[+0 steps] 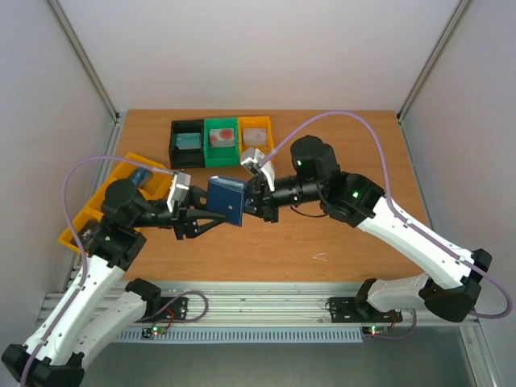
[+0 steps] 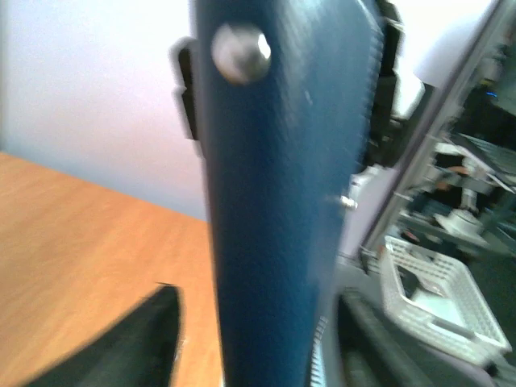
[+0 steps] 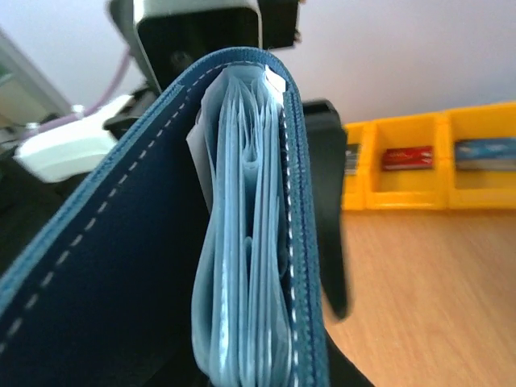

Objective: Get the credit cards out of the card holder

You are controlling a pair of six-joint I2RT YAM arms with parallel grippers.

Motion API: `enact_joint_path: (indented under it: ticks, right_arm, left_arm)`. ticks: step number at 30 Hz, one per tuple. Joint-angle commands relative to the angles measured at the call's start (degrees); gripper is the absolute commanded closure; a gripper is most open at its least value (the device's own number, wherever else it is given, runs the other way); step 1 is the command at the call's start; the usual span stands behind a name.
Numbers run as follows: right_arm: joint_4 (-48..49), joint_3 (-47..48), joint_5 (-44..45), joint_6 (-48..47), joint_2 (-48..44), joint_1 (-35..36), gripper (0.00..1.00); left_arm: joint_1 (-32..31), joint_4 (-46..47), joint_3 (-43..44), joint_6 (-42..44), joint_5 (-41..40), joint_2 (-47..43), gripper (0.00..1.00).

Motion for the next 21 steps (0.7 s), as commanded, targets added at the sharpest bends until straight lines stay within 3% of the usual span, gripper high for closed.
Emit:
enact_joint_path:
  ticks: [1, 2, 5, 9, 13, 21]
  right_arm:
    - [2.55, -2.80, 16.90, 7.22, -3.96, 1.45, 0.99]
    - [0.78, -2.58, 24.01, 9.31, -4.18, 1.77, 0.99]
    - [-9.72, 1.01, 46.16, 17.83, -2.32, 3.81, 0.99]
    - [-26.46, 10.85, 67.11, 25.20, 4.65, 10.03, 0.99]
    - [-32.11, 19.57, 72.89, 25.51, 11.90, 14.85, 0.99]
    - [-36.22, 31.04, 70.00, 24.80, 22.45, 17.16, 0.99]
  left_arm:
    - [0.00, -2.09, -1.29, -0.26, -15.10, -0.72, 0.09]
    - [0.01, -3.80, -1.61, 0.71, -20.58, -1.23, 0.02]
    - [0.00, -6.53, -2.25, 4.87, -34.75, -1.86, 0.01]
    - [0.00, -9.58, -2.28, 13.29, -32.83, -2.19, 0.01]
    - [-1.37, -10.22, -1.95, 15.09, -32.88, -2.00, 0.01]
    - [-4.92, -8.89, -1.05, 16.79, -39.79, 0.11, 0.01]
